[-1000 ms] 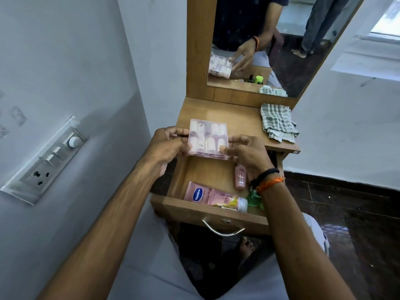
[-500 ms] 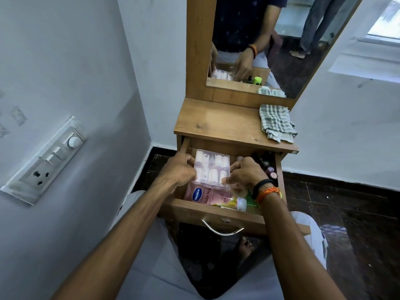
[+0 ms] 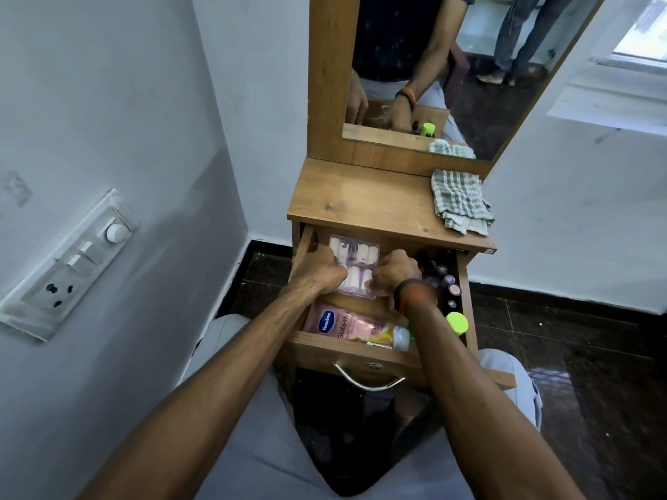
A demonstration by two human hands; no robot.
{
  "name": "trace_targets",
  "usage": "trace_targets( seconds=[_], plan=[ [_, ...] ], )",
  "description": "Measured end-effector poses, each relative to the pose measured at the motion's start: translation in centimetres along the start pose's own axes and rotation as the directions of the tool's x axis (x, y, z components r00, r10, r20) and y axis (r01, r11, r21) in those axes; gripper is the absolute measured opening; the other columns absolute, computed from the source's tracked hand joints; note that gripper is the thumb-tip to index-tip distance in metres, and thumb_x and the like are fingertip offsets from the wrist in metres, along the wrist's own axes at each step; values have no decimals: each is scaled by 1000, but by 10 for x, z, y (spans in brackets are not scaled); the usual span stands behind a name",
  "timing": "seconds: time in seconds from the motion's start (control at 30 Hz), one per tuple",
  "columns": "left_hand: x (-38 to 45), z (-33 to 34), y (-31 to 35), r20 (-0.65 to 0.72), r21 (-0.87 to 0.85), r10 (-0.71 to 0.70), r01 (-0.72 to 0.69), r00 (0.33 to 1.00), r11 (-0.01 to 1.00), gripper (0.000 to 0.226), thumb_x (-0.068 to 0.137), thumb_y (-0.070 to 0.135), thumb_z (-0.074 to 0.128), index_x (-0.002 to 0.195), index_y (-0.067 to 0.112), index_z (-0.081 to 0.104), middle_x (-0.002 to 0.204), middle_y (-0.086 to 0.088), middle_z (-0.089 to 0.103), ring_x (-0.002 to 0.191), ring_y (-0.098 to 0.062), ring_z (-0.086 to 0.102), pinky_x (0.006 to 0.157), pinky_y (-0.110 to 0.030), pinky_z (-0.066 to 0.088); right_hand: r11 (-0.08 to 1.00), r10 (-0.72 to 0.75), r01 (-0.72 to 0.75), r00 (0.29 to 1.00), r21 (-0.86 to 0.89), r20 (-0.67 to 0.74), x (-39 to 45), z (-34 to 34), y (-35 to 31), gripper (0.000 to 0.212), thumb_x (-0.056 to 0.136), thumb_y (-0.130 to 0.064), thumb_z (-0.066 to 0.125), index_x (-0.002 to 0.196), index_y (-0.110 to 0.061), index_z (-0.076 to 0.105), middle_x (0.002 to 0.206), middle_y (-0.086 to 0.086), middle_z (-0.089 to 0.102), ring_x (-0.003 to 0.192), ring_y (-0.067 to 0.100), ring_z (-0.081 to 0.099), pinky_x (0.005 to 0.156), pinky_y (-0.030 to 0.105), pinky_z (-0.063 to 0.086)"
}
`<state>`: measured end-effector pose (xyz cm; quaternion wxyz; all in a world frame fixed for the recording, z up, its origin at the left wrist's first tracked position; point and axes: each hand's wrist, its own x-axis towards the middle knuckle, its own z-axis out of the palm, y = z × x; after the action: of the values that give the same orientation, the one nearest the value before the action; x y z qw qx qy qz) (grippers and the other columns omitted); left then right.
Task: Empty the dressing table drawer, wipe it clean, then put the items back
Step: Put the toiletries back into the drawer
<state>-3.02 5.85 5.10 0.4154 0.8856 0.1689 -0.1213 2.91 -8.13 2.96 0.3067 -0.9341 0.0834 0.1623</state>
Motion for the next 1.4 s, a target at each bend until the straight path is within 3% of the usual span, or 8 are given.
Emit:
trace_targets(
  seconds=[0.3, 0.57, 0.77, 0.9, 1.07, 1.2, 1.3, 1.4],
  plan=[
    [0, 13, -2, 8, 87, -39, 38, 999, 995, 19, 96, 10, 55, 111, 3, 63, 100, -10, 66, 84, -21, 62, 61, -27, 44, 995, -20, 16, 999, -95, -41, 2, 19, 2, 37, 77, -20, 83, 110, -8, 71, 125, 14, 61, 108, 33, 63, 90, 36, 54],
    [0, 13, -1, 11, 97, -51, 49, 999, 994, 19, 94, 10, 56, 110, 4, 63, 91, -4, 62, 70, -14, 56, 54, -24, 41, 992, -46, 37, 997, -124, -64, 3, 26, 7, 21, 80, -16, 81, 98, -10, 72, 120, 14, 61, 97, 29, 63, 74, 29, 49],
    [-6, 17, 1, 8, 96, -38, 37, 999, 995, 22, 95, 12, 56, 114, 3, 62, 99, -9, 64, 76, -17, 57, 50, -23, 37, 993, -58, 49, 996, -108, -74, 3, 30, 8, 16, 78, -17, 83, 87, -10, 72, 122, 11, 62, 98, 30, 65, 86, 37, 58],
    [-10, 17, 1, 0, 93, -33, 33, 999, 995, 19, 94, 12, 57, 110, 3, 62, 87, -3, 58, 66, -10, 52, 49, -22, 35, 991, -71, 64, 996, -119, -61, 3, 30, 10, 18, 79, -17, 82, 92, -10, 72, 125, 12, 61, 99, 28, 64, 86, 38, 59],
    [-17, 14, 0, -1, 101, 50, -50, 999, 994, 9, 93, 9, 58, 103, 9, 57, 95, -2, 60, 70, -4, 52, 52, -17, 36, 986, -125, 111, 985, -121, -116, -18, 12, 5, 15, 80, -21, 79, 81, -10, 69, 98, 12, 68, 85, 28, 65, 66, 32, 52],
    [-33, 13, -7, -61, 144, 245, -234, 968, 961, 41, 96, 13, 60, 136, 9, 54, 124, -11, 65, 107, -20, 64, 77, -18, 48, 958, -283, 283, 915, -42, -289, -56, -1, 17, 9, 84, -20, 73, 84, -12, 70, 85, 3, 71, 78, 20, 66, 71, 35, 59],
    [-48, 16, -15, -234, 159, 370, -340, 899, 927, 38, 96, 10, 57, 134, 11, 58, 135, -7, 59, 125, -20, 54, 103, -30, 43, 886, -421, 462, 774, -32, -474, -87, 0, 40, 12, 90, -18, 71, 101, -13, 73, 94, 1, 73, 80, 13, 65, 75, 30, 58],
    [-63, 24, -25, -421, 237, 456, -390, 784, 890, 32, 95, 7, 57, 127, 9, 63, 134, -7, 59, 128, -21, 49, 113, -37, 36, 862, -434, 499, 636, -88, -638, -108, 4, 68, 13, 91, -12, 69, 103, -14, 74, 95, 0, 74, 78, 13, 64, 68, 29, 57]
  ],
)
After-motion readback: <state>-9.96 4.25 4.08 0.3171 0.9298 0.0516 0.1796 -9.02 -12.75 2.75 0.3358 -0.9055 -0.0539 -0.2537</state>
